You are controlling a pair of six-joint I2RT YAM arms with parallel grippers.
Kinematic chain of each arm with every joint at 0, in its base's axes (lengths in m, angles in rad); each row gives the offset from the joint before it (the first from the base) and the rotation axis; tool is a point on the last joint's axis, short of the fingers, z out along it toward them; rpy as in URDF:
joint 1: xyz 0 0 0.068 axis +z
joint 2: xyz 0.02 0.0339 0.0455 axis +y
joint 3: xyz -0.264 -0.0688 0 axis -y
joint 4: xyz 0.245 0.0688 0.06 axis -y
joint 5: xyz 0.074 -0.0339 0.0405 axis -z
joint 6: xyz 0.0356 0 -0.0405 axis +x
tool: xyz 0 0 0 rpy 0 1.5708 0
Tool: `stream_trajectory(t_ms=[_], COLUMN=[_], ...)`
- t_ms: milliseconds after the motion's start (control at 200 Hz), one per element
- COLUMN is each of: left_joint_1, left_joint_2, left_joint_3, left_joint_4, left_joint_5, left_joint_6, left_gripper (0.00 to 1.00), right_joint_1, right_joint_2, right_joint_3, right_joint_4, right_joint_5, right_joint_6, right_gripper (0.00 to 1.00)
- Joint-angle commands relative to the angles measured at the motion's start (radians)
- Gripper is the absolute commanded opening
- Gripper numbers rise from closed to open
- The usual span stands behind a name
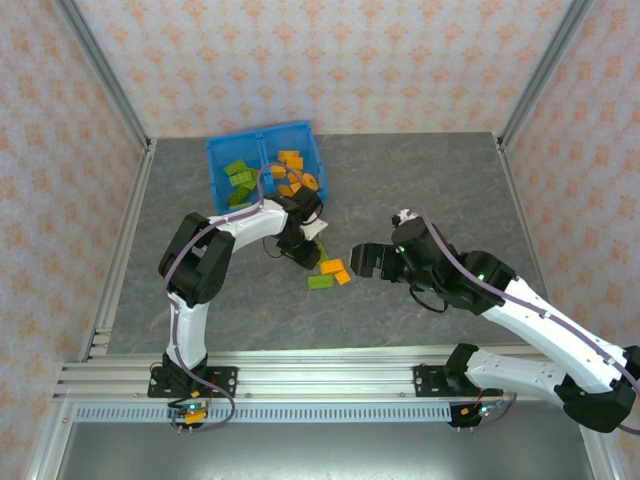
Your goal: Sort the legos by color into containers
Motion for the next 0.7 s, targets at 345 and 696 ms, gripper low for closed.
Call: stream_trajectory(t_ms=[345,696], left_joint_1=[0.016,0.280], left_joint_2=[-0.314,-0.340], left_joint_3=[-0.090,0.072], left_joint_4=[0.037,0.004], left_joint_5=[-0.184,-0.442], left_joint_6=[-0.098,-0.227], left_gripper=[0.38,0.37], right_joint_1=[0.000,0.000], right_joint_2=[-0.029,-0.039], right_joint_3=[-0.038,-0.042], right_joint_4=[0.054,0.046], right_joint_5=[-0.037,-0.020], right_joint_6=[0.008,0.010], right_gripper=[0.99,0.99])
